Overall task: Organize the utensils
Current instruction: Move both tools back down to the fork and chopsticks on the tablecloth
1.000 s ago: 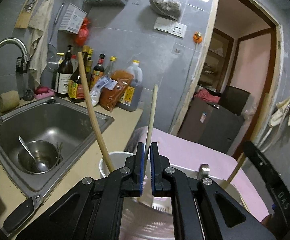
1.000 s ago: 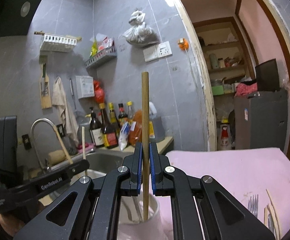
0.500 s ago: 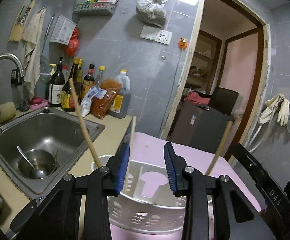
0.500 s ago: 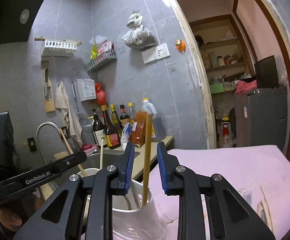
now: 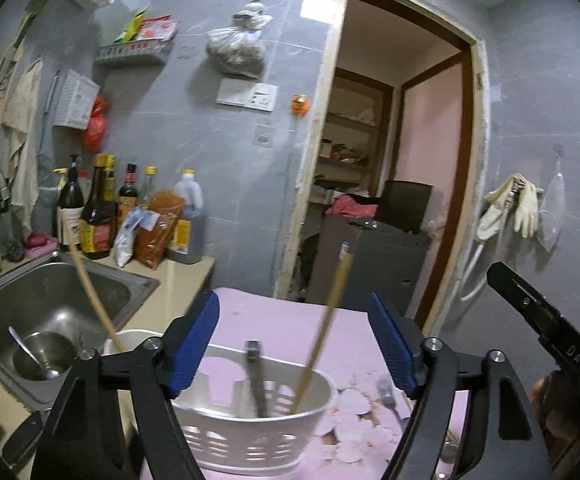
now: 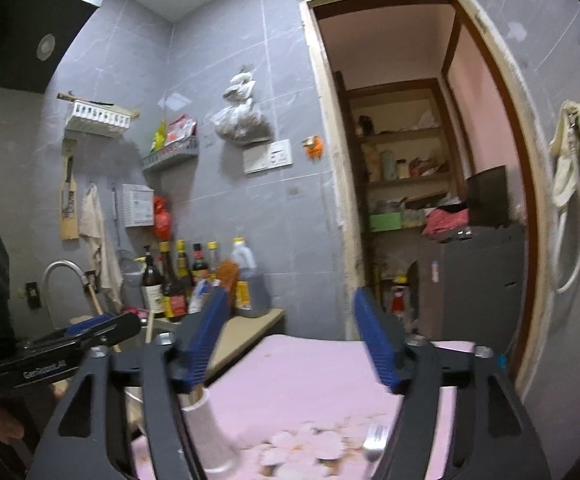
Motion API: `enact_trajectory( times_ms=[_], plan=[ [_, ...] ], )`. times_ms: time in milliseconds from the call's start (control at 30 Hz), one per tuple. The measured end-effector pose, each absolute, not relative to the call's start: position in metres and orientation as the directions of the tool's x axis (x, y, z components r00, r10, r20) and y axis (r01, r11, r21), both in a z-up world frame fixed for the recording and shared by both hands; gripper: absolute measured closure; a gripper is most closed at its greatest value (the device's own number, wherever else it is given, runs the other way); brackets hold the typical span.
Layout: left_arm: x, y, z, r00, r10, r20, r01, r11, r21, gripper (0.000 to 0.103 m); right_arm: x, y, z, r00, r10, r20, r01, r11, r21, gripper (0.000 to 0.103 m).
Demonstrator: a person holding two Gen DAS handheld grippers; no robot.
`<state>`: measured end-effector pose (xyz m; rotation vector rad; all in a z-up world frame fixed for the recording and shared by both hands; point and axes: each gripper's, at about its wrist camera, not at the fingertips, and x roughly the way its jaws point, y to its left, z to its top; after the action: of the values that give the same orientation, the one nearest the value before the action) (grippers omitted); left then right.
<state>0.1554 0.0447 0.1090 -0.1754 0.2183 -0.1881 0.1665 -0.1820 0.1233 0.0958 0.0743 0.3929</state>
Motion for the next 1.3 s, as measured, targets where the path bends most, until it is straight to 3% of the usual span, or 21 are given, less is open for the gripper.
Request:
enact_trajectory(
  times_ms=[200,267,667,1133,1200,1300],
  plan=[
    [0.151,0.016,0.106,0.946,-0.262,-0.191,0.23,0.957,-0.174,0.008,0.156,-0.218,0.125,0.947,0.316,-0.062,-0.311,0.947,0.082,0.014],
    [0.15,0.007,0.102,0.943,-0.268,-0.195,0.237,0.956,-0.171,0.006,0.152,-0.229,0.122,0.952,0.299,-0.062,-0.295,0.953,0.074,0.0],
    [0.155,-0.05,0.063,0.885,-0.34,-0.318,0.315,0.94,-0.131,0.006,0.155,-0.274,0.094,0.959,0.228,-0.17,-0.228,0.973,0.021,0.0],
    [0.196,-0.081,0.013,0.759,-0.3,-0.577,0.293,0.95,-0.109,0.006,0.195,-0.295,0.046,0.904,0.206,-0.374,-0.21,0.977,0.029,0.0],
    [0.205,-0.084,0.006,0.73,-0.301,-0.613,0.293,0.949,-0.118,0.006,0.204,-0.298,0.039,0.883,0.217,-0.417,-0.217,0.975,0.049,0.004],
    [0.22,-0.088,-0.002,0.686,-0.298,-0.664,0.295,0.948,-0.121,0.007,0.218,-0.301,0.03,0.842,0.235,-0.486,-0.226,0.971,0.078,0.019]
  ],
)
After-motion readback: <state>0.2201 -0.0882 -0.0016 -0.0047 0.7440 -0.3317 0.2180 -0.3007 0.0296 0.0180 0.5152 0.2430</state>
